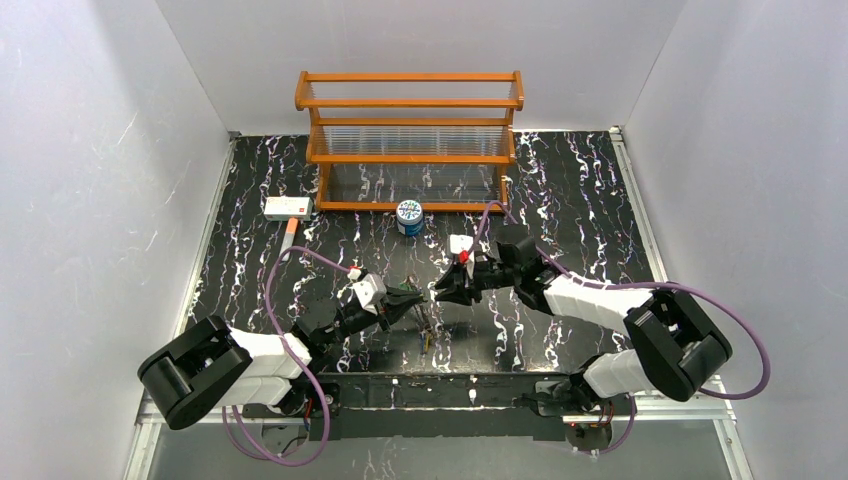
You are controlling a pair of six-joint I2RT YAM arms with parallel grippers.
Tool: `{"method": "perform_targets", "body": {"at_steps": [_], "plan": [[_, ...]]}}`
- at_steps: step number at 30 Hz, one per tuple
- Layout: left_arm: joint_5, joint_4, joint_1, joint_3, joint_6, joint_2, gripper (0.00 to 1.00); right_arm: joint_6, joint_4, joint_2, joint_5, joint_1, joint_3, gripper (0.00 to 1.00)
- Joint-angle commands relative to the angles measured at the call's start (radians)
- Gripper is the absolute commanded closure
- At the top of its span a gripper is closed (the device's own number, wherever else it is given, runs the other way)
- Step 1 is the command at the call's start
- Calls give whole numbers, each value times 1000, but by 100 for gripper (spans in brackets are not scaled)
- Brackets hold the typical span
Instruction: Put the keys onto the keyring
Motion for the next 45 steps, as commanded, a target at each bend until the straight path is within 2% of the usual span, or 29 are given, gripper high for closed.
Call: {"method": "perform_targets", "body": {"at_steps": [1,12,24,26,28,29,36,40,45], "plan": [[7,62,0,2,1,-11,100,75,167,-32,-64,-18,-11,61],[8,62,2,2,1,-13,100,227,375,77,-176,-18,4,68],[1,62,1,2,1,-5,100,278,441,132,-236,-18,9,70],[1,62,2,2,1,-5,100,289,464,143,-247,-18,9,79],[0,62,2,2,-2,-6,100,288,466,151,-253,-18,13,93],[-2,62,1,1,-2,-5,100,284,460,150,-254,-18,15,99],[-37,62,3,-3,-3,-9,100,171,280,92,-205,-18,30,99],[-59,62,1,-1,-8,-20,99,74,119,47,-110,-18,60,99],[-68,58,2,15,-12,-36,73,-16,-85,-3,37,-18,114,99]]}}
